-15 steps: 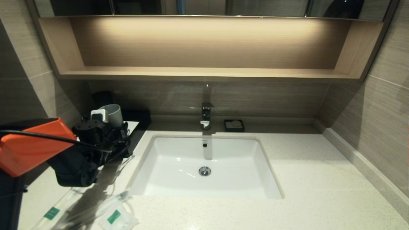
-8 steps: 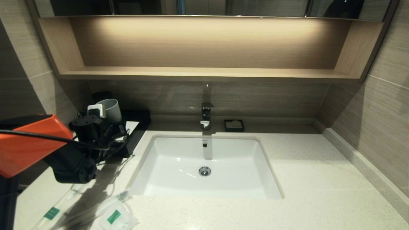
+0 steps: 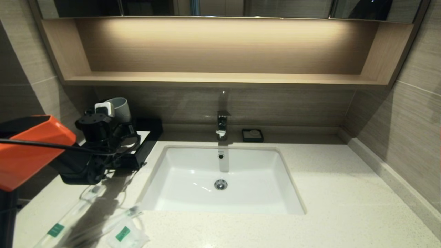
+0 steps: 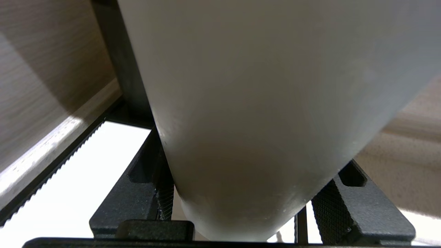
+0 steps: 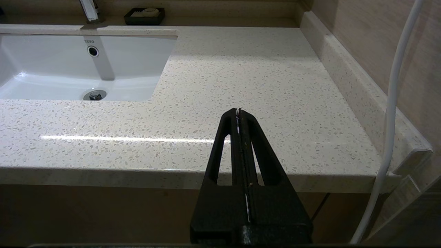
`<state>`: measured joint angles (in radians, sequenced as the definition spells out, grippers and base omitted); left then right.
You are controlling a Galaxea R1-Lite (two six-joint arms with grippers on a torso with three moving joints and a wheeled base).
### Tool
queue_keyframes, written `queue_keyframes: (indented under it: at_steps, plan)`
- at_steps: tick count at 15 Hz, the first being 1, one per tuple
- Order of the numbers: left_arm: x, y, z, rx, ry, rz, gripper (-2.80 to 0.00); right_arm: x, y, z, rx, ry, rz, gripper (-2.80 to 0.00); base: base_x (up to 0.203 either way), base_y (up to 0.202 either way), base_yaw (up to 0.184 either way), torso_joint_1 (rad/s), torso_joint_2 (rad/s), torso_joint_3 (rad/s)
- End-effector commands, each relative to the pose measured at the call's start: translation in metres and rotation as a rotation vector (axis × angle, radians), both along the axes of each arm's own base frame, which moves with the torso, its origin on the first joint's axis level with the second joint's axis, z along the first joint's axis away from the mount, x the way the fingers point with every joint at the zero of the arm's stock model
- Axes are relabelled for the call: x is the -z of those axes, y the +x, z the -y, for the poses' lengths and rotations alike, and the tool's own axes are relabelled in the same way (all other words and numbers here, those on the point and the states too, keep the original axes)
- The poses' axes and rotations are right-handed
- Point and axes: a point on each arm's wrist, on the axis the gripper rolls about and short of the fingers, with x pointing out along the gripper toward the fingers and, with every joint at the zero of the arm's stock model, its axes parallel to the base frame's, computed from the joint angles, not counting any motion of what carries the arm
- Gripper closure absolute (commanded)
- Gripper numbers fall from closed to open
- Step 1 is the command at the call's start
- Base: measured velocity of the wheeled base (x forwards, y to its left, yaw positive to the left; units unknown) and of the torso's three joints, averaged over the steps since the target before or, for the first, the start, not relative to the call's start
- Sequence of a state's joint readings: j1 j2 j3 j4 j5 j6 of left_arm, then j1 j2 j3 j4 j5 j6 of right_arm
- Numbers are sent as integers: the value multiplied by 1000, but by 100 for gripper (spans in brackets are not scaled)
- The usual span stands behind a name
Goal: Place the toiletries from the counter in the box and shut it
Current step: Place the cup on the storage box
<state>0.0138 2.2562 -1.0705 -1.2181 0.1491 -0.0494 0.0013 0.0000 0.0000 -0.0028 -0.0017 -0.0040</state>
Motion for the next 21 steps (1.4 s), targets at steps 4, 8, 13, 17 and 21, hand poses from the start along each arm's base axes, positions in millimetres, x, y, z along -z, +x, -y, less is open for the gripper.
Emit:
queue_keyframes:
  at_steps: [4, 8, 13, 17, 21]
  plan:
    - [-1, 22, -4, -12, -1, 7, 0, 0, 0, 0, 0, -1, 1, 0, 0, 0, 0, 0, 0, 0]
    - [-1, 33, -6, -19, -2, -1, 0, 0, 0, 0, 0, -1, 0, 0, 0, 0, 0, 0, 0, 0]
    - [1, 41, -9, -26, -2, -21, 0, 0, 0, 0, 0, -1, 0, 0, 0, 0, 0, 0, 0, 0]
    - [7, 53, -10, -25, -2, -9, 0, 0, 0, 0, 0, -1, 0, 0, 0, 0, 0, 0, 0, 0]
    - [5, 65, -10, -24, -2, -7, 0, 0, 0, 0, 0, -1, 0, 0, 0, 0, 0, 0, 0, 0]
